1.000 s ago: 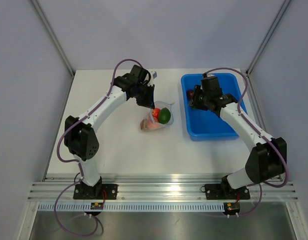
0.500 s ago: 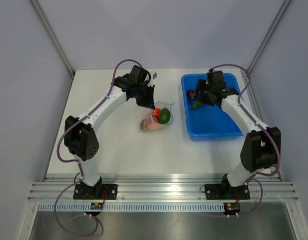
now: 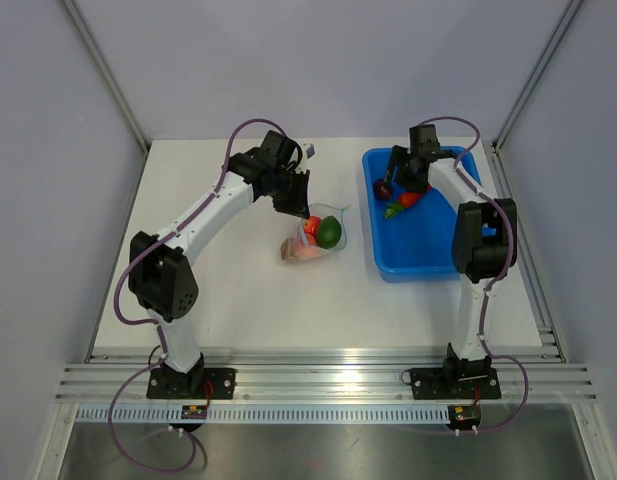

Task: Place the food in the zip-top bag and seal the zipper
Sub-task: Pick up the fake fruit from the bin.

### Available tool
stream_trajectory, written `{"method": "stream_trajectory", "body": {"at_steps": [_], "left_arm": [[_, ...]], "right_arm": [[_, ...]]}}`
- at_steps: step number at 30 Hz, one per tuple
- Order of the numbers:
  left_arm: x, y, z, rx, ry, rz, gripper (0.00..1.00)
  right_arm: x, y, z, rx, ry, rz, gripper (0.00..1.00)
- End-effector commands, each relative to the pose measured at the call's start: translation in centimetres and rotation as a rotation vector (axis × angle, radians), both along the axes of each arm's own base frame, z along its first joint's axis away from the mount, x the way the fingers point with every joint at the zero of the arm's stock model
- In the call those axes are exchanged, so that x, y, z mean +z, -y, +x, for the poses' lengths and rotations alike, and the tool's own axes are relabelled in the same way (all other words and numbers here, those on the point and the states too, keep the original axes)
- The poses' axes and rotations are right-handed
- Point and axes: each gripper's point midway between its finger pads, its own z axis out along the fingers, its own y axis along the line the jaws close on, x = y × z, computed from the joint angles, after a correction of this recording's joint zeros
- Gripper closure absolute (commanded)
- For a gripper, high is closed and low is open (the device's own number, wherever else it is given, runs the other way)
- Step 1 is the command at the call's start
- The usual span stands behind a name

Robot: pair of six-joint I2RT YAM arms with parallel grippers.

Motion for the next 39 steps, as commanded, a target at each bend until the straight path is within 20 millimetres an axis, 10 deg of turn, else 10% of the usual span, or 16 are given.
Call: {"method": "stream_trajectory", "body": {"at_steps": [1,15,20,25,34,39], "left_arm": [[3.0,0.7,0.6,-0.028,0.079,-0.053,1.0],[2.6,0.8,0.6,-0.037,0.067,-0.052,1.0],[2.5,0.9,0.5,-0.038,0.065,-0.051,1.0],[2.5,0.8,0.4,-0.037,0.065,-0.051,1.0],[1.9,0.7,0.4,-0.033,0.062,-0.051,1.0],[1.9,0.8,0.1,-0.029,0.049,-0.073,1.0]], "right_arm": [[1.7,-1.1,2.1,0.103,0.07,-0.01,0.21],[-2.5,-2.8,3.5,0.197,0.044,0.037,0.16],[-3.3,-2.1,3.0,0.16,0.028,0.013,0.34],[0.3,-1.1,2.3,0.122,0.102,-0.018,0.57],[9.7,-0.3,-3.9,0.076,0.242,0.023,0.58],[13.6,-3.3,-9.4,0.144,0.318,0.077,0.56]]}}
